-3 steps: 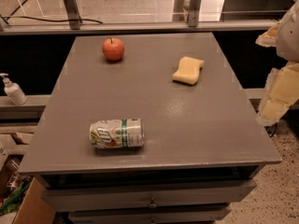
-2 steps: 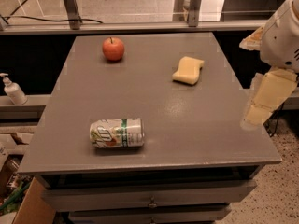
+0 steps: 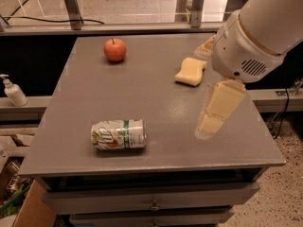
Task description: Place 7up can upright
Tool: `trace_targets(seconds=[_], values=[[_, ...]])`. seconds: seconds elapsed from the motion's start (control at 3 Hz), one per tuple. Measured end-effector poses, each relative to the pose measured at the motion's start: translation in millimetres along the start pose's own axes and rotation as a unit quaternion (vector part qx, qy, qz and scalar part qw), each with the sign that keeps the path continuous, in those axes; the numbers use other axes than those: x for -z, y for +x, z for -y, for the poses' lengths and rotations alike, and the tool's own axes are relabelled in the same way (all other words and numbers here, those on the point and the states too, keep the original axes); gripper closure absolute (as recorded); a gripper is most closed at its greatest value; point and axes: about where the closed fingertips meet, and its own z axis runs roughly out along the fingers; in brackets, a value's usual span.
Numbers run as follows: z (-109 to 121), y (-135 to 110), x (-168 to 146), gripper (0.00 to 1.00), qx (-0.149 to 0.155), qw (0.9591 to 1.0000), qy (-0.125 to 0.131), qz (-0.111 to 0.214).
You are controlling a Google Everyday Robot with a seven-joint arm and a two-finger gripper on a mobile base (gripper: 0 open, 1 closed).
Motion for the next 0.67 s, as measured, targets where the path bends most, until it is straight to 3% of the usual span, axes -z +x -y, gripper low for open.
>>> trace_targets(seconds=[0.33, 0.67], values=[[-14.8, -46.7, -29.8, 0.00, 0.005, 0.9994, -0.020, 0.028], [-14.9, -46.7, -29.7, 0.00, 0.005, 0.9994, -0.020, 0.028]])
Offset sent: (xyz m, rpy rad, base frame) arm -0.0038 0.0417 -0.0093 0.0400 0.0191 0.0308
